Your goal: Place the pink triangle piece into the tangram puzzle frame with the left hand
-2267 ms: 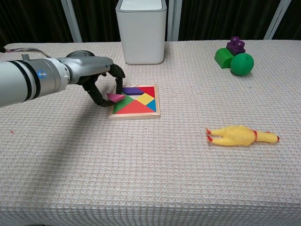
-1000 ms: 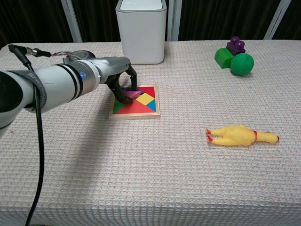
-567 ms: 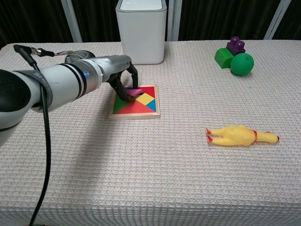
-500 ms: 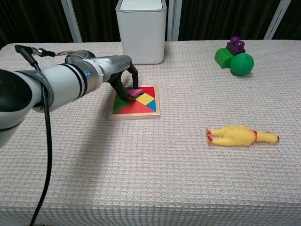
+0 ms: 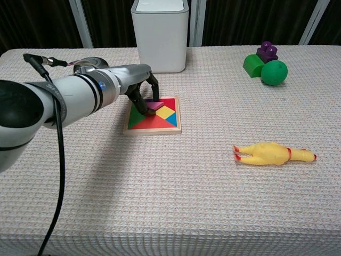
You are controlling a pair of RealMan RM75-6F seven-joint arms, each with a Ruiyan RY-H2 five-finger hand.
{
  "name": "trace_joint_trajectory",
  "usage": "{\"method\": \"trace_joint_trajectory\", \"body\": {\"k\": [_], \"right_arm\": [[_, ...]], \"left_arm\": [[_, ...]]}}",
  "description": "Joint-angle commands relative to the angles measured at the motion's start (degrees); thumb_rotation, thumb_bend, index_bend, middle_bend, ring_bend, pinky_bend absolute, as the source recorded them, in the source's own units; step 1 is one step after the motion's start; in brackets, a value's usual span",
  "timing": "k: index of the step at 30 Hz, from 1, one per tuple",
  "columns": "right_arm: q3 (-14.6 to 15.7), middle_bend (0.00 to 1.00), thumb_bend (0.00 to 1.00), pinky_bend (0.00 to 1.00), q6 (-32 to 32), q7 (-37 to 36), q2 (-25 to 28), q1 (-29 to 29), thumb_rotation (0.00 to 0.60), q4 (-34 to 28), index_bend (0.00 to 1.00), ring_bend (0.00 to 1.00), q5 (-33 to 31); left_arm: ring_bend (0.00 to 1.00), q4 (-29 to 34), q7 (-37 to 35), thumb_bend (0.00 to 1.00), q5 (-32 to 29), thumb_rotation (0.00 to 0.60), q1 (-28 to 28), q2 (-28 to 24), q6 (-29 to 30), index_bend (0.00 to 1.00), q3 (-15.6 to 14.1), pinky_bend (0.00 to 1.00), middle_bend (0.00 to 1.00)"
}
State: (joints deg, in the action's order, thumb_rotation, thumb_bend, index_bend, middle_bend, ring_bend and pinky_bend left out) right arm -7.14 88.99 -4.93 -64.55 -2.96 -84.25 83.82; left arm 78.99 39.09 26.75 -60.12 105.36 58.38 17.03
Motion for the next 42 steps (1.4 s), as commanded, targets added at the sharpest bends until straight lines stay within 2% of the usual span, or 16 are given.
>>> {"method": "trace_joint_trajectory", "body": {"k": [1, 12, 20, 26, 29, 31, 34, 36, 39, 42], "right_arm": [[0.0, 0.00, 0.18, 0.00, 0.0, 0.0, 0.0, 0.0, 0.600, 0.0, 0.00, 0.00, 0.0], [-0.1, 0.00, 0.18, 0.00, -0.2, 0.3, 0.1, -0.1, 0.600, -0.4, 0.00, 0.00, 0.0], [-0.1, 0.00, 0.18, 0.00, 0.0, 0.5, 0.3, 0.0, 0.600, -0.7, 0.00, 0.00, 0.2], [-0.1, 0.00, 0.18, 0.00, 0.3, 0.7, 0.5, 0.0, 0.600, -1.2, 0.00, 0.00, 0.5], [0.2, 0.00, 0.18, 0.00, 0.3, 0.9, 0.5, 0.0, 0.600, -1.3, 0.00, 0.00, 0.8], [0.3, 0.00, 0.18, 0.00, 0.0, 1.1, 0.4, -0.1, 0.600, -1.4, 0.00, 0.00, 0.9], [0.2, 0.00, 0.18, 0.00, 0.1, 1.6, 0.2, -0.3, 0.600, -1.7, 0.00, 0.00, 1.0], [0.1, 0.00, 0.18, 0.00, 0.3, 2.1, 0.0, -0.3, 0.600, -2.1, 0.00, 0.00, 1.1], [0.2, 0.00, 0.18, 0.00, 0.2, 3.3, -0.2, -0.3, 0.600, -2.7, 0.00, 0.00, 1.0], [0.7, 0.00, 0.19, 0.00, -0.6, 4.7, -0.1, -0.3, 0.600, -3.8, 0.00, 0.00, 0.6]], "left_arm": [[0.00, 0.0, -0.6, 0.36, 0.7, 0.600, 0.3, 0.0, -0.2, 0.47, -0.1, 0.14, 0.14], [0.00, 0.7, -2.8, 0.35, 3.1, 0.600, 1.3, -0.9, -1.2, 0.25, -0.3, 0.14, 0.14], [0.00, 2.8, -2.8, 0.35, 4.4, 0.600, 1.7, -2.1, -0.3, 0.25, -0.5, 0.14, 0.14], [0.00, 8.4, -2.0, 0.35, 6.8, 0.600, 3.6, -6.6, 3.0, 0.25, -1.7, 0.14, 0.14], [0.00, 14.3, -3.3, 0.33, 11.3, 0.600, 7.7, -11.6, 7.8, 0.25, -4.4, 0.14, 0.14], [0.00, 18.5, -6.4, 0.32, 17.4, 0.600, 12.0, -15.4, 12.1, 0.23, -7.6, 0.14, 0.14], [0.03, 21.5, -11.7, 0.30, 30.7, 0.600, 18.7, -20.6, 18.6, 0.19, -14.9, 0.14, 0.14], [0.03, 20.0, -15.1, 0.28, 40.5, 0.600, 23.2, -23.2, 23.9, 0.18, -20.4, 0.14, 0.14], [0.03, 15.3, -21.1, 0.23, 49.6, 0.600, 28.8, -26.2, 29.7, 0.17, -25.9, 0.13, 0.13], [0.02, 12.4, -25.4, 0.17, 52.6, 0.600, 33.4, -29.0, 33.3, 0.13, -28.1, 0.12, 0.11]]}}
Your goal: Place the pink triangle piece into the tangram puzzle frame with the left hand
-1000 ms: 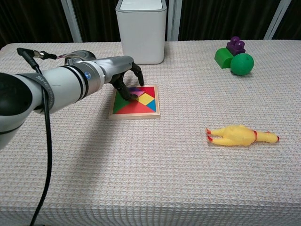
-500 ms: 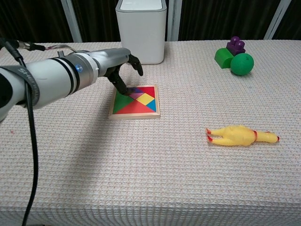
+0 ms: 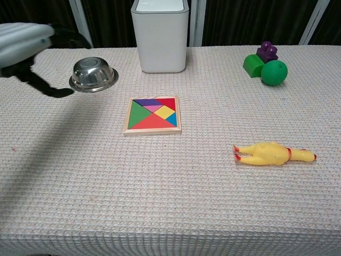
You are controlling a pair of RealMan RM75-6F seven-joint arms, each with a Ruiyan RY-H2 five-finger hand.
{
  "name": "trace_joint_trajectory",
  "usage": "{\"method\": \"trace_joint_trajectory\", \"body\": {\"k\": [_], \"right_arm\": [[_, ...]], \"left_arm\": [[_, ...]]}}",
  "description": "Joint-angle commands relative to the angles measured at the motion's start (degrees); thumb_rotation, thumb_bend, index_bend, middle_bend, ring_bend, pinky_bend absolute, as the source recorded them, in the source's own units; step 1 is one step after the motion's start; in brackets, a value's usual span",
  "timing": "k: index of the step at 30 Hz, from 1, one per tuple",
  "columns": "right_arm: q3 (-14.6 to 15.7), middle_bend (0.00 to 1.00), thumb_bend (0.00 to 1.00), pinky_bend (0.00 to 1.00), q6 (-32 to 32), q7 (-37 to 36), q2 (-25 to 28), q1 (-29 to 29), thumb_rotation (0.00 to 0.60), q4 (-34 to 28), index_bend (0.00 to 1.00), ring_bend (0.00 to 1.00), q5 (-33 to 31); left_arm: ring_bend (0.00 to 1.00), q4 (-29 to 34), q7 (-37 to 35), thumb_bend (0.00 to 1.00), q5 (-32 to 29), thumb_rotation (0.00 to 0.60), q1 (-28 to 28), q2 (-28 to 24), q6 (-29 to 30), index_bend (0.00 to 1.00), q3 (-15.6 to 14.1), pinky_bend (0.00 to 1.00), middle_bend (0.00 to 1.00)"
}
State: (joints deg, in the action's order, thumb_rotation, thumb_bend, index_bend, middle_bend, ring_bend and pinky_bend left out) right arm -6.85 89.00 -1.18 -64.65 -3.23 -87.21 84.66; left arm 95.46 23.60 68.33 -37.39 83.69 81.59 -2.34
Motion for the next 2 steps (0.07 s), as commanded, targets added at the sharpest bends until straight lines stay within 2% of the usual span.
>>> {"method": "trace_joint_trajectory", "body": {"k": [1, 2], "right_arm": [[0.5, 0.00, 0.20, 0.00, -0.7, 1.4, 0.0, 0.0, 0.600, -1.0, 0.00, 0.00, -0.1], [0.7, 0.00, 0.21, 0.00, -0.8, 1.7, -0.1, 0.0, 0.600, -1.2, 0.00, 0.00, 0.0]], "left_arm": [[0.01, -4.8, -10.9, 0.16, 11.5, 0.600, 11.9, -8.0, 11.3, 0.11, -9.0, 0.12, 0.10], [0.01, -5.5, -11.8, 0.16, 12.0, 0.600, 13.1, -8.5, 12.3, 0.10, -9.1, 0.12, 0.09]]}}
